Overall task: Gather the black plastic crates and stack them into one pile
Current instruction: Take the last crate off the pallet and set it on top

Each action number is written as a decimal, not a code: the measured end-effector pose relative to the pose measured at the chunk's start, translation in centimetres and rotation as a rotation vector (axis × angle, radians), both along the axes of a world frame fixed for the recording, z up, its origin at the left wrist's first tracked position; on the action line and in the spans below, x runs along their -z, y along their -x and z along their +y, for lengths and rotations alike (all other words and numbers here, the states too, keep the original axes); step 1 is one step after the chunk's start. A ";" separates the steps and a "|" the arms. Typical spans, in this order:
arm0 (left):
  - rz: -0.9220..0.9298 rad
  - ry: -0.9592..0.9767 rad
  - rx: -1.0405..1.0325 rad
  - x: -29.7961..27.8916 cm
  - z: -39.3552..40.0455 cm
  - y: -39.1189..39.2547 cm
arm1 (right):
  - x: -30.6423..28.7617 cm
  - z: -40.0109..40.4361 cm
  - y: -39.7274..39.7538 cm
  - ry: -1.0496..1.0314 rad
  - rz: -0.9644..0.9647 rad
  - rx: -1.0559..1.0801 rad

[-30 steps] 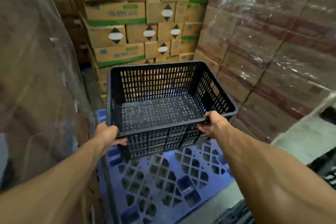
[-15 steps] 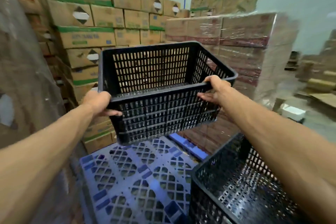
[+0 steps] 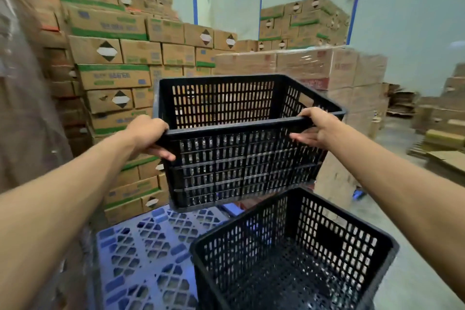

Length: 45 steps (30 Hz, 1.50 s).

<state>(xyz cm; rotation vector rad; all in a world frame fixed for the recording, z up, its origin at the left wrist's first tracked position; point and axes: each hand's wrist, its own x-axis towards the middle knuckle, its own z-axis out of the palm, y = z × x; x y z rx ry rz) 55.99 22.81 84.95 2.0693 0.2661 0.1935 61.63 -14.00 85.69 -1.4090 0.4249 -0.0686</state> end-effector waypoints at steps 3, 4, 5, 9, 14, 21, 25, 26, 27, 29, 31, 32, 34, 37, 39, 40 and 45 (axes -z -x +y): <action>0.026 0.024 -0.022 0.5 -2.8 1.6 | 0.5 -2.7 1.4 0.008 0.044 0.001; 0.042 0.009 -0.020 0.4 -3.8 2.2 | 0.8 -3.8 2.0 -0.005 0.049 -0.008; 0.067 -0.005 -0.008 0.3 -4.4 2.6 | 1.3 -4.4 2.5 -0.012 0.059 -0.025; 0.140 -0.085 0.036 0.1 -7.5 6.0 | 3.2 -7.2 5.9 0.010 0.131 -0.091; 0.226 -0.075 0.087 1.7 -9.7 10.6 | 4.7 -9.1 9.9 0.040 0.177 -0.049; 0.265 -0.116 0.122 4.5 -12.1 16.9 | 5.7 -12.0 15.2 0.355 0.170 -0.031; 0.220 -0.227 0.071 4.9 -13.1 18.3 | 7.0 -12.6 18.0 0.625 -0.017 0.065; 0.213 -0.265 0.051 4.9 -13.1 18.4 | 7.3 -12.5 18.5 0.803 -0.106 0.094; 0.203 -0.312 0.028 4.9 -13.1 18.6 | 7.4 -12.3 19.0 0.991 -0.174 0.088; 0.181 -0.454 -0.048 5.0 -13.4 18.8 | 7.4 -11.8 19.8 1.267 -0.251 -0.057; 0.138 -0.632 -0.170 5.3 -14.1 18.9 | 7.3 -11.5 19.8 1.428 -0.270 -0.247; 0.114 -0.686 -0.221 5.4 -14.5 19.0 | 7.5 -11.2 19.4 1.488 -0.287 -0.325; 0.054 -0.709 -0.232 5.3 -15.2 19.2 | 7.7 -10.3 18.6 1.576 -0.361 -0.450; -0.104 -0.812 -0.037 5.3 -16.7 19.3 | 8.1 -9.4 17.4 1.597 -0.471 -0.494; -0.165 -0.916 0.093 5.6 -18.2 19.3 | 8.6 -9.7 16.7 1.592 -0.576 -0.439; -0.197 -0.950 0.108 6.0 -19.2 19.4 | 8.9 -10.0 16.2 1.571 -0.640 -0.420; -0.411 -1.113 -0.198 6.7 -23.1 20.4 | 9.5 -12.8 14.7 1.425 -0.879 -0.428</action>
